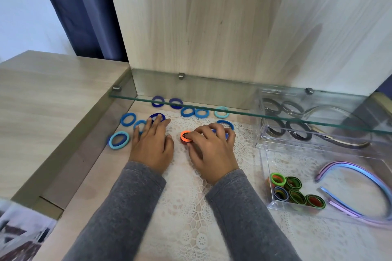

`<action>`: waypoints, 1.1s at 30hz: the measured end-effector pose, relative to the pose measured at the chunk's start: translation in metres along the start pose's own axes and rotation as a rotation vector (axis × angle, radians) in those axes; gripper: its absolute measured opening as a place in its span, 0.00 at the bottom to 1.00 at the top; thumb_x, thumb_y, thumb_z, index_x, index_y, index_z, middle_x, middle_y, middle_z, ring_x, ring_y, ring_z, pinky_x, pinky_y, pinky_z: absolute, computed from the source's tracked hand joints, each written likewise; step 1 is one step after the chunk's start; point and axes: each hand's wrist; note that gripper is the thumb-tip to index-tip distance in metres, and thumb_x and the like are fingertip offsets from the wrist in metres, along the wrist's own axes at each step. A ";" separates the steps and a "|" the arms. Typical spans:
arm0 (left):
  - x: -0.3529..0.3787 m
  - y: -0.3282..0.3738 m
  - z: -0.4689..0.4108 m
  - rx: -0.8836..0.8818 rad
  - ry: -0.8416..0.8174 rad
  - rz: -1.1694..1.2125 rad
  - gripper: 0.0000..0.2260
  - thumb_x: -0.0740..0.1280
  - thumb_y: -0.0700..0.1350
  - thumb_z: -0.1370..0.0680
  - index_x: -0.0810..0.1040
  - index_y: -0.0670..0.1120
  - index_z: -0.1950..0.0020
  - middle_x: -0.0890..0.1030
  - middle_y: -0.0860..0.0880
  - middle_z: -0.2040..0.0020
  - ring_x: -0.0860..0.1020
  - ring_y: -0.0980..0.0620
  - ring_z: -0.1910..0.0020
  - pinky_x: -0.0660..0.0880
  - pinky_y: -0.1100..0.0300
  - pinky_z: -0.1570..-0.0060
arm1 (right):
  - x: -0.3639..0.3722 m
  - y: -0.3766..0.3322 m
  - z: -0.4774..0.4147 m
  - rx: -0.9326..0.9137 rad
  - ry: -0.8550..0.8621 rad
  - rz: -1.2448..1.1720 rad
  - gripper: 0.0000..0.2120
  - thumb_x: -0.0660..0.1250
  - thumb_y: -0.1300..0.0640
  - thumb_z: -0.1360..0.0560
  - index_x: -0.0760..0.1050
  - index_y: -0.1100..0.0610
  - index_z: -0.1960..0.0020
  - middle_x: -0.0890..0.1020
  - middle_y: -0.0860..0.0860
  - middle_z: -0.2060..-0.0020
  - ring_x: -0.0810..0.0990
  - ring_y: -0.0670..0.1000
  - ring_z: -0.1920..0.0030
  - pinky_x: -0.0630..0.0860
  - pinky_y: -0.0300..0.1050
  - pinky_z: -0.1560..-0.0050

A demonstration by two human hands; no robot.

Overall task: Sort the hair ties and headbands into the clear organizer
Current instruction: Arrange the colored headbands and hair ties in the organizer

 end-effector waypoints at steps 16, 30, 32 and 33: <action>0.002 0.002 0.005 0.085 0.092 -0.039 0.21 0.54 0.46 0.20 0.63 0.53 0.26 0.59 0.52 0.23 0.53 0.52 0.23 0.42 0.48 0.26 | -0.020 -0.006 -0.009 -0.010 -0.250 0.105 0.13 0.59 0.48 0.23 0.76 0.48 0.42 0.73 0.48 0.42 0.63 0.54 0.39 0.51 0.56 0.37; -0.001 0.022 0.042 0.356 0.197 -0.059 0.20 0.55 0.46 0.31 0.80 0.54 0.44 0.83 0.55 0.50 0.80 0.53 0.46 0.58 0.50 0.36 | -0.058 -0.007 0.006 -0.005 -0.389 0.202 0.08 0.64 0.51 0.24 0.80 0.49 0.48 0.73 0.48 0.44 0.62 0.55 0.38 0.53 0.59 0.34; 0.002 0.028 0.050 0.382 0.151 -0.013 0.21 0.58 0.44 0.32 0.79 0.53 0.42 0.83 0.55 0.48 0.79 0.54 0.44 0.58 0.51 0.35 | -0.062 -0.007 0.009 -0.015 -0.376 0.218 0.10 0.64 0.53 0.24 0.80 0.49 0.46 0.73 0.48 0.43 0.61 0.55 0.36 0.54 0.59 0.34; 0.002 0.031 0.054 0.385 0.144 0.022 0.22 0.59 0.43 0.32 0.79 0.53 0.41 0.83 0.55 0.47 0.79 0.55 0.44 0.59 0.51 0.35 | -0.063 -0.007 0.011 -0.020 -0.369 0.225 0.10 0.64 0.54 0.24 0.80 0.49 0.45 0.73 0.48 0.43 0.61 0.55 0.36 0.54 0.58 0.35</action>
Point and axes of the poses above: each hand's wrist, its own z-axis away from the middle knuckle, its own x-axis out of the palm, y = z × x
